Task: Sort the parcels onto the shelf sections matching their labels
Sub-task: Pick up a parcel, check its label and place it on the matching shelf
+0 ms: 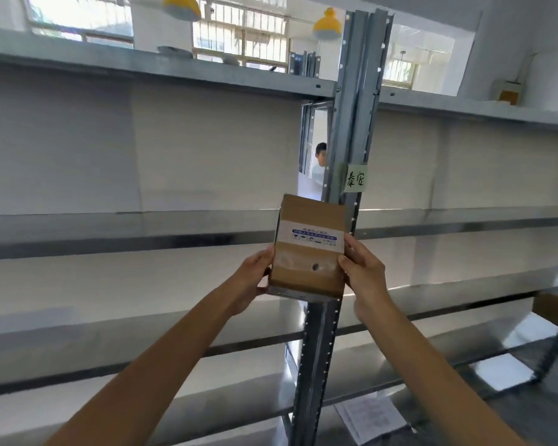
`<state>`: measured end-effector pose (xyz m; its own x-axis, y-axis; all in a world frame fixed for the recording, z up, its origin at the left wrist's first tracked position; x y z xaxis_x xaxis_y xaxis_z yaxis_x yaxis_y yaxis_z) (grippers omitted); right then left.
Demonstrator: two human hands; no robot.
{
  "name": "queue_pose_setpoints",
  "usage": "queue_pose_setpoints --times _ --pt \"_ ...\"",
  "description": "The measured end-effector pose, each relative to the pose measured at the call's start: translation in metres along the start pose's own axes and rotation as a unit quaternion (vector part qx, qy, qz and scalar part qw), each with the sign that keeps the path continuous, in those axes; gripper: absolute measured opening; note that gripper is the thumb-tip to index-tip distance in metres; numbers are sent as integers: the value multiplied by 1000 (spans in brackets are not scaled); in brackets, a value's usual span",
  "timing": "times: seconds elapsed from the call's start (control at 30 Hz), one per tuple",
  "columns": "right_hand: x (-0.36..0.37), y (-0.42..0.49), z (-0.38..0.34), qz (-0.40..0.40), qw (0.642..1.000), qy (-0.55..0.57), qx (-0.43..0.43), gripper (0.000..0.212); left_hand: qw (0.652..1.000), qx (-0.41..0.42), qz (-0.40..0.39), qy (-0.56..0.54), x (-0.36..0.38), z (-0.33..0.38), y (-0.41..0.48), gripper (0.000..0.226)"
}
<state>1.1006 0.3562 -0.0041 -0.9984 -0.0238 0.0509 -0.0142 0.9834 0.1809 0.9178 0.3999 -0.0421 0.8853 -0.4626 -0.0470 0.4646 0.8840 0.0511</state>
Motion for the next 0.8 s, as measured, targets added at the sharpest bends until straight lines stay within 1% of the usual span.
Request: queue_pose_setpoints --times 0.2,0.33,0.43,0.5,0.63,0.7,0.8 --pt "81 -3 -8 -62 998 9 -18 44 998 3 61 -9 -60 13 -63 44" --pt "136 -11 -8 -90 996 18 -22 46 996 4 88 -15 -97 14 -107 37" --pt "174 -15 -7 -117 992 24 -29 44 994 -2 109 -16 -128 15 -137 43" --pt "224 -20 -11 -152 988 27 -23 42 989 10 143 -25 -163 18 -172 46" --pt "236 -24 -8 -158 987 33 -22 37 987 11 158 -24 -172 13 -180 41" --pt "236 -23 -5 -160 986 42 -22 40 986 14 164 -29 -171 13 -183 42" --pt "258 -20 -5 -176 984 33 -13 42 983 20 181 -38 -190 10 -194 41"
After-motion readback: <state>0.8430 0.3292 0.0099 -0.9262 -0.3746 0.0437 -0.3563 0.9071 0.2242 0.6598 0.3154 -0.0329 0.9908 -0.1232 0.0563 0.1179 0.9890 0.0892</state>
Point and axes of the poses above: each hand's wrist, its own y-axis towards the middle knuckle, its own x-axis out of the palm, z = x × y, the point moved 3 cm from there along y, towards the middle knuckle, and after that the axes turned 15 degrees about -z, right-handed, at the moved point
